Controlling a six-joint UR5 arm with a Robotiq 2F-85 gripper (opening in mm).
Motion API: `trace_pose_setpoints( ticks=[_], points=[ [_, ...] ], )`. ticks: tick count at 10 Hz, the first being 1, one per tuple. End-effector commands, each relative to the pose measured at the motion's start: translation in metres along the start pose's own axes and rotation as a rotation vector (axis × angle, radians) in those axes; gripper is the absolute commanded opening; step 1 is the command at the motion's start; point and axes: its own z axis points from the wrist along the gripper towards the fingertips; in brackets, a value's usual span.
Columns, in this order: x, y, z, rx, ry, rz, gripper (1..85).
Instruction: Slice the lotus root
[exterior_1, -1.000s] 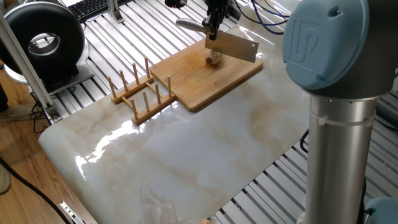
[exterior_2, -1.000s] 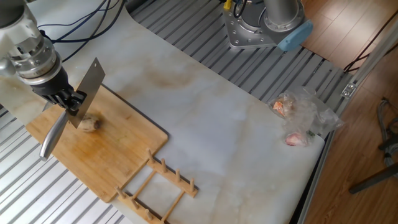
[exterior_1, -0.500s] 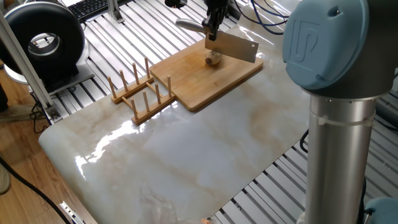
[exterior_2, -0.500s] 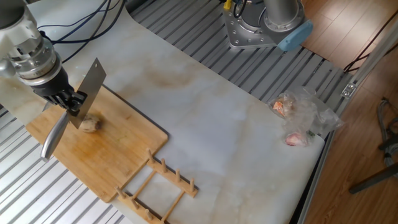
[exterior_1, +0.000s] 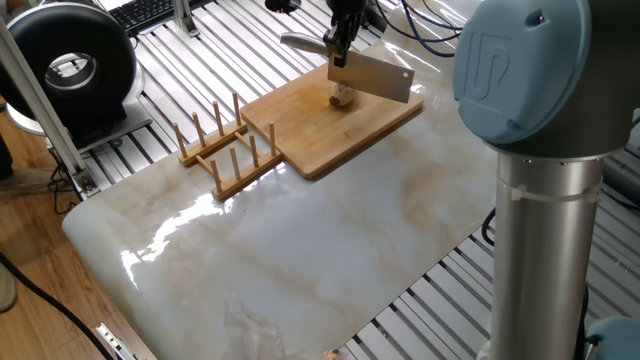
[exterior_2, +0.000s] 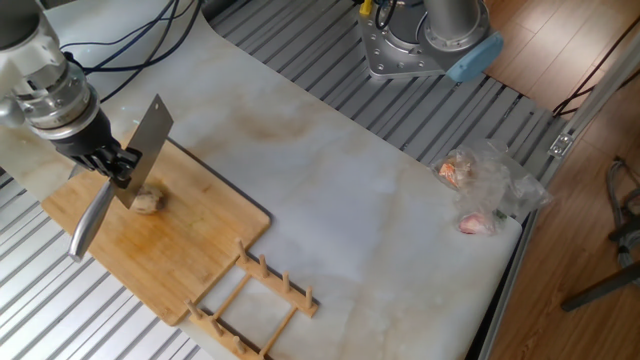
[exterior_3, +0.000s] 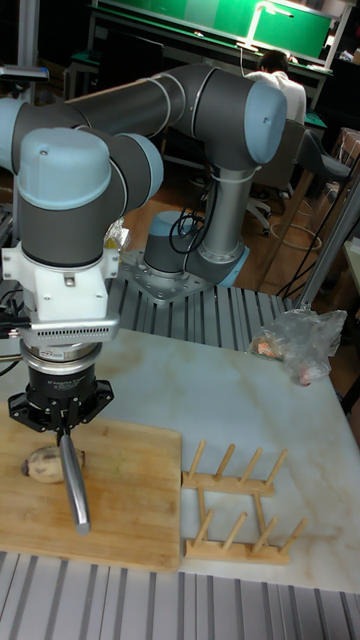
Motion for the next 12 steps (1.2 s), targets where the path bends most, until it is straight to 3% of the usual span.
trace_pose_setpoints(
  ticks=[1, 4, 7, 12],
  points=[
    [-0.001, -0.008, -0.005, 0.011, -0.004, -0.004, 1.3],
    [0.001, -0.015, -0.005, 0.035, 0.0, 0.003, 1.3],
    [0.0, -0.013, 0.006, 0.04, -0.014, 0.01, 1.3],
    [0.002, -0.012, -0.005, 0.052, 0.01, 0.02, 1.3]
  ],
)
